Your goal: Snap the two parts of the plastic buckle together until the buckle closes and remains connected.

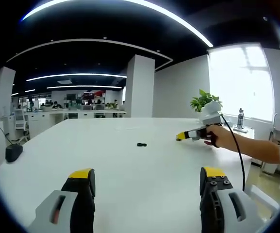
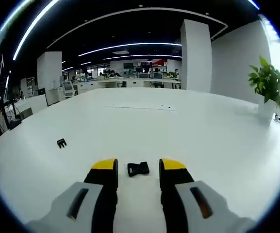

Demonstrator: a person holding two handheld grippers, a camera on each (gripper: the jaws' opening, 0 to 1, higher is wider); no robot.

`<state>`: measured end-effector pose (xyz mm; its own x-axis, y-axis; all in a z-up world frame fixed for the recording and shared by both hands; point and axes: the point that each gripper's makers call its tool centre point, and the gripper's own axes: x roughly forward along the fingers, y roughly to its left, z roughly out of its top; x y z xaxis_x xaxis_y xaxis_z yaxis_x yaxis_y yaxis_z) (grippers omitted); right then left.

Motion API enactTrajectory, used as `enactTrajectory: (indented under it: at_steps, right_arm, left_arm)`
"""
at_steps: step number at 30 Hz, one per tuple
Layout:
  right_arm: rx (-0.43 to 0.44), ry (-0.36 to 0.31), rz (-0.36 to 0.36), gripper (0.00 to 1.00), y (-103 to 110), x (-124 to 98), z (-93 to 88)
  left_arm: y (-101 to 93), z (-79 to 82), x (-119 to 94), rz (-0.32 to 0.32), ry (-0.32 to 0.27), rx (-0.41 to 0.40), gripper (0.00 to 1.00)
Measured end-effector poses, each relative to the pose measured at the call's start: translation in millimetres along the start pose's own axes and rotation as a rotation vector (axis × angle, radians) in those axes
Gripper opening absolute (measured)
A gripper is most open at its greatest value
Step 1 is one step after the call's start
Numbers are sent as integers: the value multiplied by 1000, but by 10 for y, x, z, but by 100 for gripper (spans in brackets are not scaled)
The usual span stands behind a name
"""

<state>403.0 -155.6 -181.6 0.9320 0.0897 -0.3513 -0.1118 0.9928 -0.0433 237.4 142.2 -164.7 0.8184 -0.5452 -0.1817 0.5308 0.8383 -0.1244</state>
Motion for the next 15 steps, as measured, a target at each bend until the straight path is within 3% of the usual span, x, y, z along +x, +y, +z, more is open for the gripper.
enactTrajectory:
  at_steps: [6,15]
  right_arm:
    - [-5,-27,38,43,-13,-90,160]
    - [-98,-40,145,54,58,-100,174]
  left_arm:
    - [-5,2,5,1,2,2,91]
    - [-54,10,40,-13,8,10,91]
